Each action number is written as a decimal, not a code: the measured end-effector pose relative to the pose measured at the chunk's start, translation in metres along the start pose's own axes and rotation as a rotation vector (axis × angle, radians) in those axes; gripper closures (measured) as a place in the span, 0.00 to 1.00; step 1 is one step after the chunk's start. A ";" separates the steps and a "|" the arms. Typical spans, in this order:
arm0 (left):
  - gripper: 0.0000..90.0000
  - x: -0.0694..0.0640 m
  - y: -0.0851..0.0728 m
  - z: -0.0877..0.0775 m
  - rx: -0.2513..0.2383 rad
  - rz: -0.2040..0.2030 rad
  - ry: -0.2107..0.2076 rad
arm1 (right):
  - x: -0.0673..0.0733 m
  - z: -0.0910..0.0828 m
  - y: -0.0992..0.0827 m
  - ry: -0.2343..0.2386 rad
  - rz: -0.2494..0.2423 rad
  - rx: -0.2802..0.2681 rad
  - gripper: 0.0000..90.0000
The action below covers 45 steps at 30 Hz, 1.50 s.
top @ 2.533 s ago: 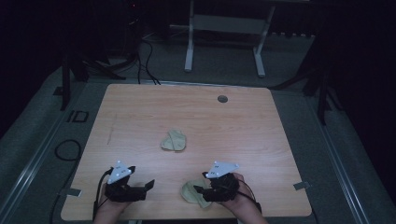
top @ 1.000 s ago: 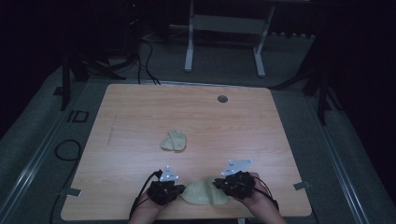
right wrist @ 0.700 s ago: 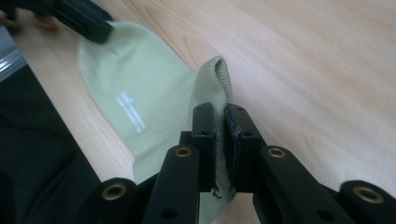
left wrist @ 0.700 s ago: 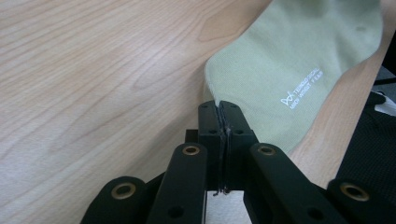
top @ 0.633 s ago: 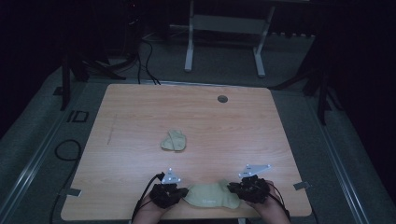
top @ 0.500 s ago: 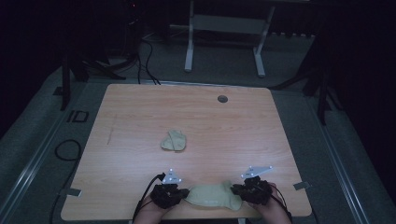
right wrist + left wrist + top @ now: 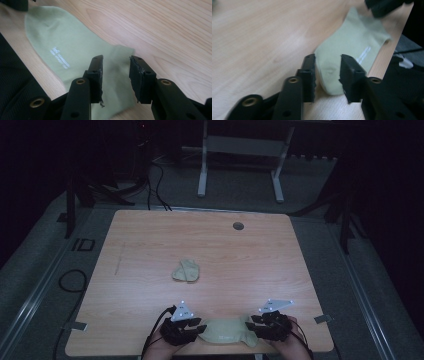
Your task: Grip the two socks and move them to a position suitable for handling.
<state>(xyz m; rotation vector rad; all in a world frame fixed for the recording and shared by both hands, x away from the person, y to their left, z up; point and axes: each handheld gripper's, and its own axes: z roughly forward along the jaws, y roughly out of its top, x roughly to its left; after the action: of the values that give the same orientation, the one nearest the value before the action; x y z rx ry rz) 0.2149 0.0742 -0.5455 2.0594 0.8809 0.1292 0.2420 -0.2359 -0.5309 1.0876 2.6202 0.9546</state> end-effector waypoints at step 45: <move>0.53 -0.014 0.003 0.026 0.018 0.052 -0.049 | -0.004 0.005 -0.006 0.078 -0.161 0.017 0.58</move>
<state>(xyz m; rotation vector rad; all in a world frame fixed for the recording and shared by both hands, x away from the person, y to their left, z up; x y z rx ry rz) 0.2163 0.0463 -0.5563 2.0942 0.8015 0.0988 0.2433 -0.2389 -0.5391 0.8425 2.7327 0.9601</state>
